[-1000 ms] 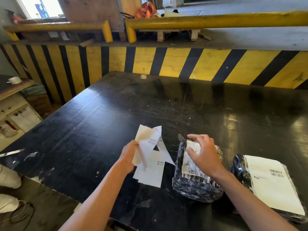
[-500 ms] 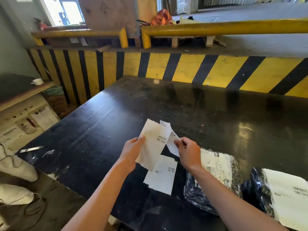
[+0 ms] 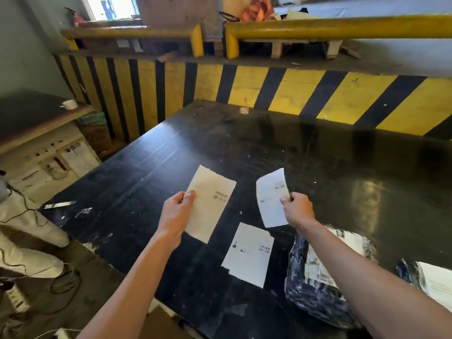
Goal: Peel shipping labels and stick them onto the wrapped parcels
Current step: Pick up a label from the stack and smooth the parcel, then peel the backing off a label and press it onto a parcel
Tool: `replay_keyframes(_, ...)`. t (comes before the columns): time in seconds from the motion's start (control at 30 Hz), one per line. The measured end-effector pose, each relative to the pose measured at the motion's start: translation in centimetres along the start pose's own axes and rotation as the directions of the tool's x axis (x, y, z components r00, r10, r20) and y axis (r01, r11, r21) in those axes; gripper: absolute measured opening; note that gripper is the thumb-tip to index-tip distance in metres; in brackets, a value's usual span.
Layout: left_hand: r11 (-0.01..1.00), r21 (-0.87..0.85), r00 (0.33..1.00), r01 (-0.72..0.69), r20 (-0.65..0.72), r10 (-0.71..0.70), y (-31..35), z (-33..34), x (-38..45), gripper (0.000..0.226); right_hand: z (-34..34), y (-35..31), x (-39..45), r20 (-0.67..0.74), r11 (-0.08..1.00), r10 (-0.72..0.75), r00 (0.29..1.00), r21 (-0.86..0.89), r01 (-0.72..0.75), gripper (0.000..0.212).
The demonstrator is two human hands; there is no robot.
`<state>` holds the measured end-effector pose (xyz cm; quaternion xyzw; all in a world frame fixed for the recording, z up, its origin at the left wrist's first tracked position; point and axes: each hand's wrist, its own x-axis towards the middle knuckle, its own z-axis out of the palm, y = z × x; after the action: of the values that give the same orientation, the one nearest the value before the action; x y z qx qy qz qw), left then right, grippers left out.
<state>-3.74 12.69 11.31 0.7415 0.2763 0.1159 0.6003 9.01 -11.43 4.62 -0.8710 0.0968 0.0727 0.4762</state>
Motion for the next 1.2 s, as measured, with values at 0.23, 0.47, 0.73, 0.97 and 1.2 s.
replay_keyframes(0.23, 1.000, -0.027, 1.000, -0.009, 0.007, 0.010, -0.9, 3.7, 1.3, 0.022, 7.4, 1.5, -3.6, 0.166, 0.865, 0.291, 0.942, 0.376, -0.333, 0.011)
replay_keyframes(0.47, 0.998, -0.001, 0.996, 0.070, 0.056, -0.070, -2.9, 5.1, 1.7, 0.022, 11.3, 5.5, -6.1, 0.170, 0.753, 0.538, 0.825, 0.343, -0.562, 0.033)
replay_keyframes(0.73, 0.998, 0.019, 0.993, 0.058, 0.104, -0.060, -2.3, 6.6, 1.6, 0.020, 9.3, 2.9, -6.7, 0.043, 0.856, 0.445, 0.895, 0.275, -0.438, 0.067)
replay_keyframes(0.97, 0.995, 0.078, 0.975, -0.068, 0.218, 0.050, 0.3, 7.9, 0.9, 0.024, -0.6, -3.6, -7.1, 0.185, 0.576, 0.139, 0.973, 0.784, -0.231, 0.038)
replay_keyframes(1.2, 0.960, 0.122, 0.892, -0.254, 0.412, 0.184, 2.0, 10.2, -1.4, 0.016, -7.8, -1.2, -8.3, 0.307, 0.729, -0.041, 0.951, 0.660, -0.182, 0.043)
